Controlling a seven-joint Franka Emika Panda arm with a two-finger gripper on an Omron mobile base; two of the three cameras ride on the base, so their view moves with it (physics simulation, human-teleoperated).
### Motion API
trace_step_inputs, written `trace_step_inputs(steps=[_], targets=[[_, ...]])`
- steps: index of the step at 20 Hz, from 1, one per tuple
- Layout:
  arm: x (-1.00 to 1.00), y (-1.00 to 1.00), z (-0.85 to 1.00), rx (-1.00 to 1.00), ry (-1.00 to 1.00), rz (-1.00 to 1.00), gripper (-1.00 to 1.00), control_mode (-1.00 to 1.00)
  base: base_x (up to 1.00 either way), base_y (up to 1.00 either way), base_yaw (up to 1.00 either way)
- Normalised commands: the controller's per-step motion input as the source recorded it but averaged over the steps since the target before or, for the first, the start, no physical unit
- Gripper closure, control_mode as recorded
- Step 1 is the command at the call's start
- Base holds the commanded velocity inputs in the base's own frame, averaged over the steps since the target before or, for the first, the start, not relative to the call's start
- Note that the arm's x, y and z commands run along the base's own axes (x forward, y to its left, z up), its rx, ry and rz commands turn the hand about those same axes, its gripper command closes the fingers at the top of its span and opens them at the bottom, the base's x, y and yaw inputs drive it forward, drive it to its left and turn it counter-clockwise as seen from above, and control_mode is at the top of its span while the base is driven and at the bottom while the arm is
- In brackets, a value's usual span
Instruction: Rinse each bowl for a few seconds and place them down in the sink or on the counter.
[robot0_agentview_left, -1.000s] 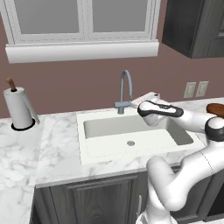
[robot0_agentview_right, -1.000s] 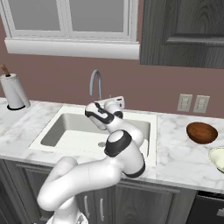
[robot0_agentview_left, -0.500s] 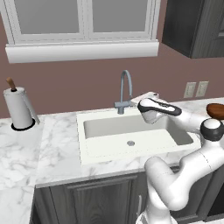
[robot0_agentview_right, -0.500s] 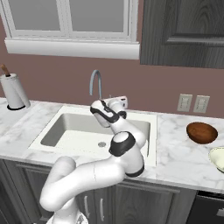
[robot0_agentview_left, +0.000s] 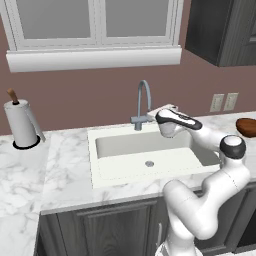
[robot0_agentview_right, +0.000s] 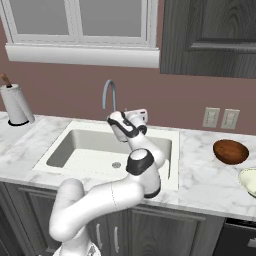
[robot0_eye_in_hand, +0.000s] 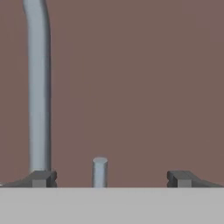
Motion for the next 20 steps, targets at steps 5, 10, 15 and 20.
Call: trace_step_inputs(steps=[5, 10, 15, 20], targets=[[0.38, 0.0, -0.14, 0.0, 0.0, 0.0, -1.0, -1.0, 0.0, 0.0, 0.0], [0.35, 0.0, -0.1, 0.01, 0.0, 0.0, -1.0, -1.0, 0.0, 0.0, 0.0], [0.37, -0.01, -0.13, 0.02, 0.01, 0.0, -1.0, -1.0, 0.0, 0.0, 0.0], [0.31, -0.1, -0.13, 0.0, 0.02, 0.0, -1.0, -1.0, 0.0, 0.0, 0.0]])
